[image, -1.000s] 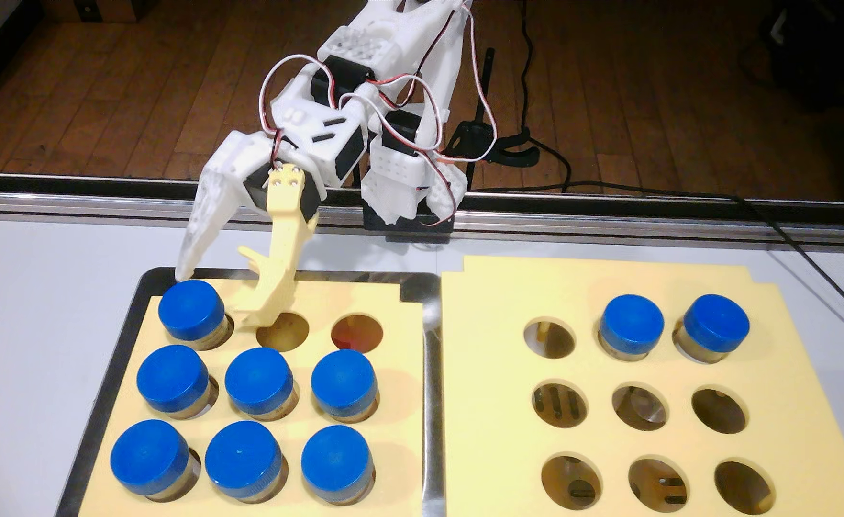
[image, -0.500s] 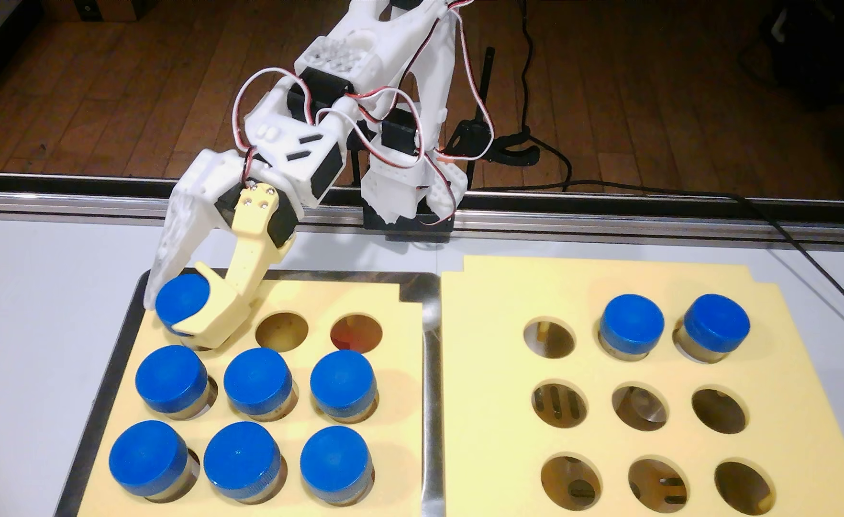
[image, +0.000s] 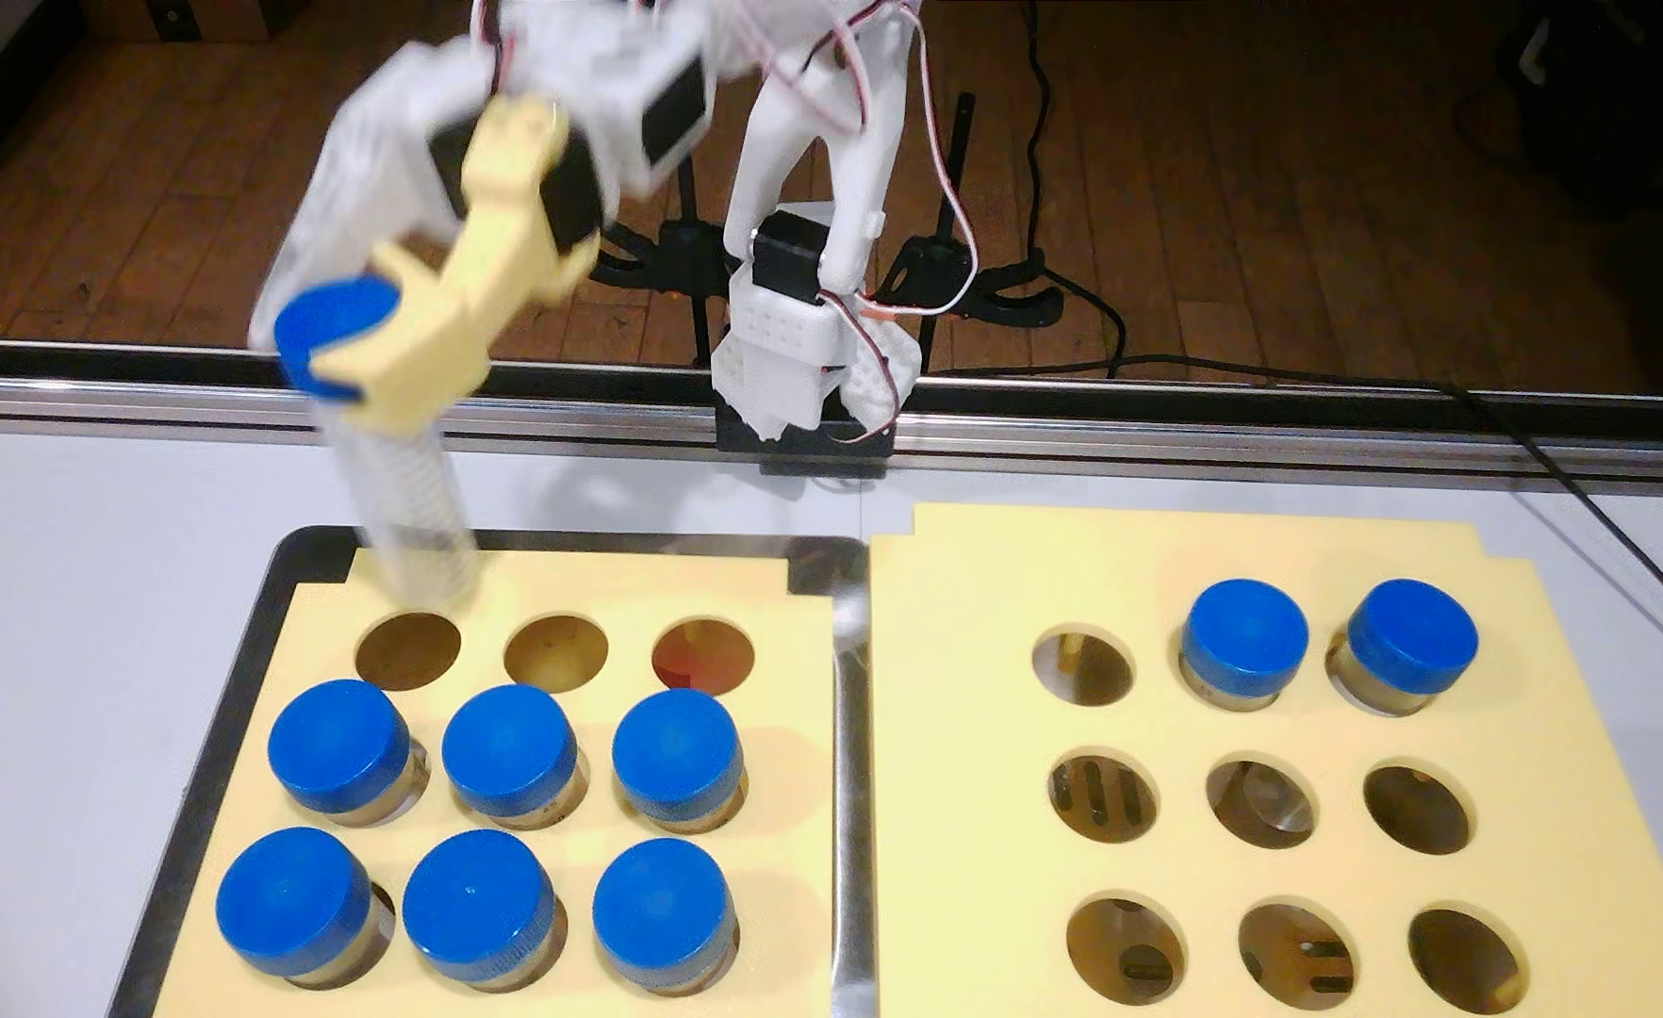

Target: Move the test tubes

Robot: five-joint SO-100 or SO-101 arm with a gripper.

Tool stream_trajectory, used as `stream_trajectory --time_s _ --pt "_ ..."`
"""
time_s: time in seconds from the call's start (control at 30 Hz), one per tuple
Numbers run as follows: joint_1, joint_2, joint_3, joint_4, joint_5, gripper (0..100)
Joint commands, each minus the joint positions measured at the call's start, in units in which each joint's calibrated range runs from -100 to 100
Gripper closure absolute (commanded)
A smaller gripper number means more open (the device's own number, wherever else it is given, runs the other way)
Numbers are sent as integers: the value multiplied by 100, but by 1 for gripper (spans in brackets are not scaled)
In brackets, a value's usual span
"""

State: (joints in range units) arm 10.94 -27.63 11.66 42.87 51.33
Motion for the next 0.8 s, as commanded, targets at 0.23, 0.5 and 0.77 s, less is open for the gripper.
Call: stream_trajectory --time_s 0.23,0.5,0.77 --pt "-1379 -759 -1053 -925 -326 86" --pt "-3031 -1089 427 -944 -671 86" --pt "-3609 -1176 1153 -973 -677 86"
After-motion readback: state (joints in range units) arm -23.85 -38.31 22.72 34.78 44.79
